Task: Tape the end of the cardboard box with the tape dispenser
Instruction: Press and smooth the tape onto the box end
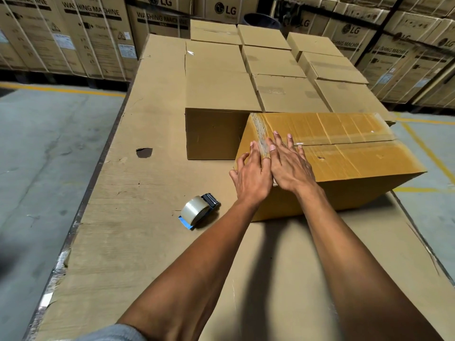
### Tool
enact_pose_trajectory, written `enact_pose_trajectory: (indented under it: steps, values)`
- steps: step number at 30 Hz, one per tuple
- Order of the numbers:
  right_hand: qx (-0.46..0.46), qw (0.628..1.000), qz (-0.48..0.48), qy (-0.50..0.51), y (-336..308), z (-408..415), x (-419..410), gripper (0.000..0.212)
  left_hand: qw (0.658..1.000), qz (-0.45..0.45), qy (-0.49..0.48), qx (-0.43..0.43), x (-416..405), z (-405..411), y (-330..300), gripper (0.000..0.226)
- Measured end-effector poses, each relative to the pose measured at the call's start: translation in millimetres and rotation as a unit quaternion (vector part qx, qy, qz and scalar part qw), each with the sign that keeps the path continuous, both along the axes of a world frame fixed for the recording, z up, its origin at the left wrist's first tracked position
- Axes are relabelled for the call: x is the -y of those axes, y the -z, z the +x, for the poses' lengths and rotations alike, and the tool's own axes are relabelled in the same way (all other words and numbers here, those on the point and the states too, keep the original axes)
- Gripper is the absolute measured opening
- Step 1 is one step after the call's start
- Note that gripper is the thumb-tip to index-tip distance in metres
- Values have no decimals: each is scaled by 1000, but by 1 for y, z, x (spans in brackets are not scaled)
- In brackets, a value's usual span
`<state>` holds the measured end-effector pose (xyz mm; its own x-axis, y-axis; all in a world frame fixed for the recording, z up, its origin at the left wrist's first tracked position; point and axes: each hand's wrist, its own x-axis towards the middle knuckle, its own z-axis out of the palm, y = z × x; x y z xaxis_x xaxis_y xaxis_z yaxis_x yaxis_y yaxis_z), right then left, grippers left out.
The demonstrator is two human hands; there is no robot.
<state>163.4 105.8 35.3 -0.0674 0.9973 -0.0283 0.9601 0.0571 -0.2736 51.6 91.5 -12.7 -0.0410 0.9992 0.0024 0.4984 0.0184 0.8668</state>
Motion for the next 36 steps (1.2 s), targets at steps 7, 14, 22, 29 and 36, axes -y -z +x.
enact_pose_trajectory:
  steps: [7, 14, 22, 29, 36]
  values:
    - [-23, 999, -13, -36, -5, 9, 1, 61, 999, -20, 14, -20, 1, -3, -2, 79]
    - [7, 991, 2, -137, -7, 26, 8, 55, 996, 55, 22, 69, 11, 0, 11, 66]
    - [10, 1000, -6, -20, 0, 12, -6, 67, 989, -37, 37, 138, 8, -2, 13, 71]
    - [15, 991, -18, 129, 2, 2, -15, 100, 904, -149, -12, 401, -20, 14, 9, 80]
    - [15, 992, -28, 123, 2, 1, -18, 73, 852, -147, -42, 500, -29, 20, 26, 60]
